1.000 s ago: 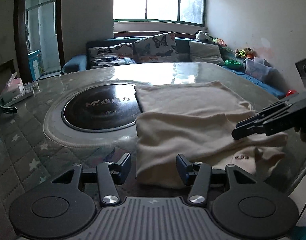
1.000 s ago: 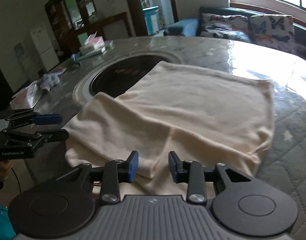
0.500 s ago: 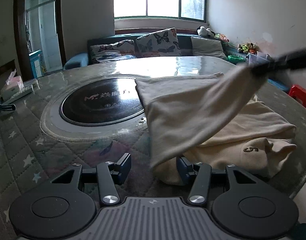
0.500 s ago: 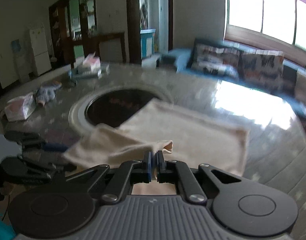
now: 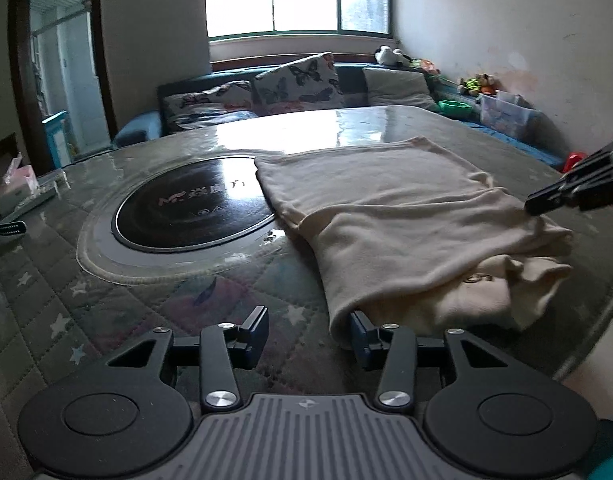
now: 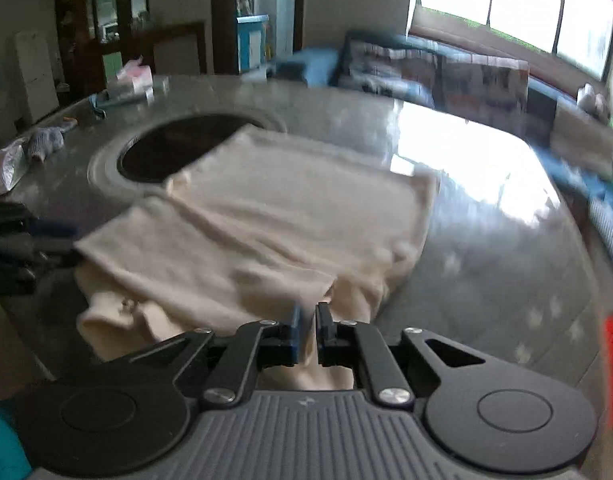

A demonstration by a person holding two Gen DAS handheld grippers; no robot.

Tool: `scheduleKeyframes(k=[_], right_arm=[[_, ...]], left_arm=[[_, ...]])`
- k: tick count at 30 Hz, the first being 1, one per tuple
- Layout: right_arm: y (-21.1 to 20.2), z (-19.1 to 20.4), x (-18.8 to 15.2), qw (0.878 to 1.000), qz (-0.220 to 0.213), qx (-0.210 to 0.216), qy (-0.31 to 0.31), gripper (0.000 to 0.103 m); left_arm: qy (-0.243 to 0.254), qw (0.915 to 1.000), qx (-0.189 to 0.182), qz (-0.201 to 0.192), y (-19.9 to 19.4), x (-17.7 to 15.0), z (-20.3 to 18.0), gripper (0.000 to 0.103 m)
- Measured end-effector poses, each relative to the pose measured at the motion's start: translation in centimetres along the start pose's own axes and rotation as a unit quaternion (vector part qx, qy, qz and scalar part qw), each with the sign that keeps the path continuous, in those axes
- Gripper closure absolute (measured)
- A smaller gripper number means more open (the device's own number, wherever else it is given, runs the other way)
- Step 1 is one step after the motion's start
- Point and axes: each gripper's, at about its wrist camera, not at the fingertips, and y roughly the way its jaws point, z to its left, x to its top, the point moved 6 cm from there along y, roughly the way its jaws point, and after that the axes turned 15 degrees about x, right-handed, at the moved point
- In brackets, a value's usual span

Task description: Fold clothes

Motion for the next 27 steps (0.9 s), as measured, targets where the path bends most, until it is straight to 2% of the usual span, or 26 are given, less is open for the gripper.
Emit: scheduleKeyframes(k=[5, 6, 7, 10, 15, 19, 25, 27], right_arm=[[-0.7, -0.6, 1.3, 1.0, -0.029, 0.009, 0.0, 0.093], [-0.6, -0.5, 1.7, 0.999, -0.036, 0.011, -0.003, 0.088], [-0.2, -0.3, 2.0, 0.999, -0.04, 0.015, -0.005, 0.081], [1.2, -0.1, 2.7, 0.999, -0.045, 0.027, -0.009, 0.08], [2.6, 0.0, 2.6, 0.998, -0.042, 0.042, -0.005, 0.08], [2.9, -0.5, 1.9, 0.998, -0.038, 0.042, -0.002, 0.08], [3.3, -1.6, 1.4, 0.998, -0.036, 0.041, 0.01, 0.08], [3.1, -1.5, 1.5, 0.999, -0.037, 0.04, 0.005, 0.08]], left_arm=[[-0.02, 0.9996, -0.017, -0.005, -0.5, 1.9, 0.8, 0.049], [-0.026, 0.9994, -0.021, -0.009, -0.4, 2.4, 0.7, 0.047], [-0.031, 0.9991, -0.027, -0.012, -0.1, 3.0, 0.4, 0.045], [-0.037, 0.9977, -0.052, -0.022, 0.7, 4.6, -1.2, 0.03], [-0.033, 0.9941, -0.1, -0.026, 2.5, 6.4, -4.2, 0.027], [-0.043, 0.9913, -0.125, 0.001, 4.9, 6.4, -5.3, 0.027], [-0.053, 0.9921, -0.112, 0.02, 6.7, 5.6, -4.5, 0.027], [-0.055, 0.9916, -0.115, 0.02, 6.5, 5.8, -4.2, 0.02]])
